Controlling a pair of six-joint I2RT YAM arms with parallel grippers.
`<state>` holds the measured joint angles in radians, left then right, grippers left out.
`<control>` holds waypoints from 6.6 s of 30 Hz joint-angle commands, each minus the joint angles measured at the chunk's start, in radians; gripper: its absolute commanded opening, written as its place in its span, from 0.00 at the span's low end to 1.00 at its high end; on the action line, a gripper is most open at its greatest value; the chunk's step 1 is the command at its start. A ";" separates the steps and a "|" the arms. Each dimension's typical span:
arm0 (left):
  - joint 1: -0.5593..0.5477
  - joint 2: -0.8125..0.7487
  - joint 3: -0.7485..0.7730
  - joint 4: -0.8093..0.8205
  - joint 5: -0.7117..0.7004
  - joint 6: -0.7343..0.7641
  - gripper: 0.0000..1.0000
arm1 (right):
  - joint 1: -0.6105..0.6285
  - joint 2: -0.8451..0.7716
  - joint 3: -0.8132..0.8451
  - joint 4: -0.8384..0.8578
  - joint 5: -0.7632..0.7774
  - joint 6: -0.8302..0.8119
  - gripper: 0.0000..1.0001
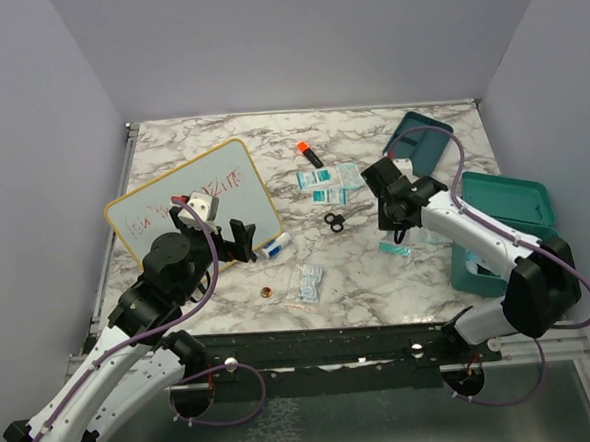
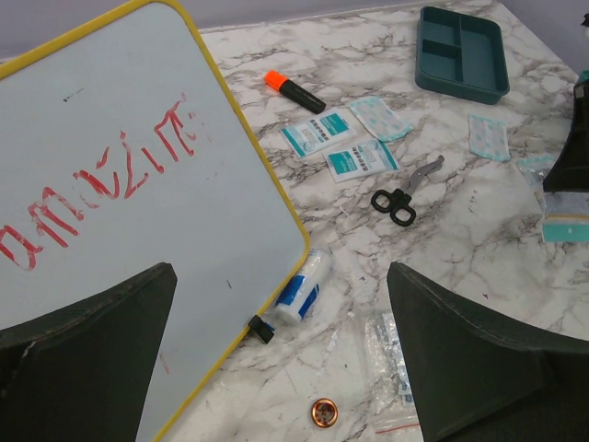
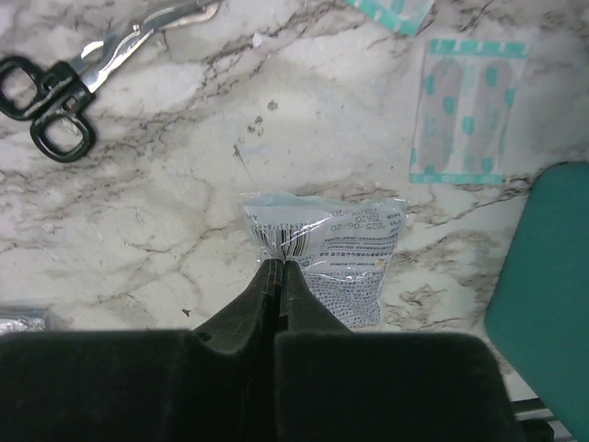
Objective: Organize the medicine kit
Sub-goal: Pick up the medical item at the center of the board, then place the medical item at the medicine box, then pick up the medical item at the center of the board.
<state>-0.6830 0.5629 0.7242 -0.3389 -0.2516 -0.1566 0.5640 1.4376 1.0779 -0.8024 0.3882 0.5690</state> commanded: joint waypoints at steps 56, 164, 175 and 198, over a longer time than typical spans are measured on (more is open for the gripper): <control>-0.031 -0.062 -0.012 0.009 0.059 -0.014 0.99 | -0.915 -0.215 -0.055 -0.107 0.463 0.107 0.06; -0.030 0.052 -0.018 0.008 -0.035 0.015 0.99 | 0.254 0.161 -0.424 0.914 -0.471 0.329 0.22; -0.030 0.055 -0.017 0.009 -0.033 0.015 0.99 | 0.255 0.087 -0.372 0.842 -0.433 0.303 0.01; -0.030 0.047 -0.018 0.008 -0.028 0.015 0.99 | 0.253 -0.201 -0.248 0.501 -0.025 0.322 0.00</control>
<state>-0.7090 0.6212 0.7216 -0.3382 -0.2817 -0.1516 0.8120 1.2922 0.7715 -0.1646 0.1661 0.8818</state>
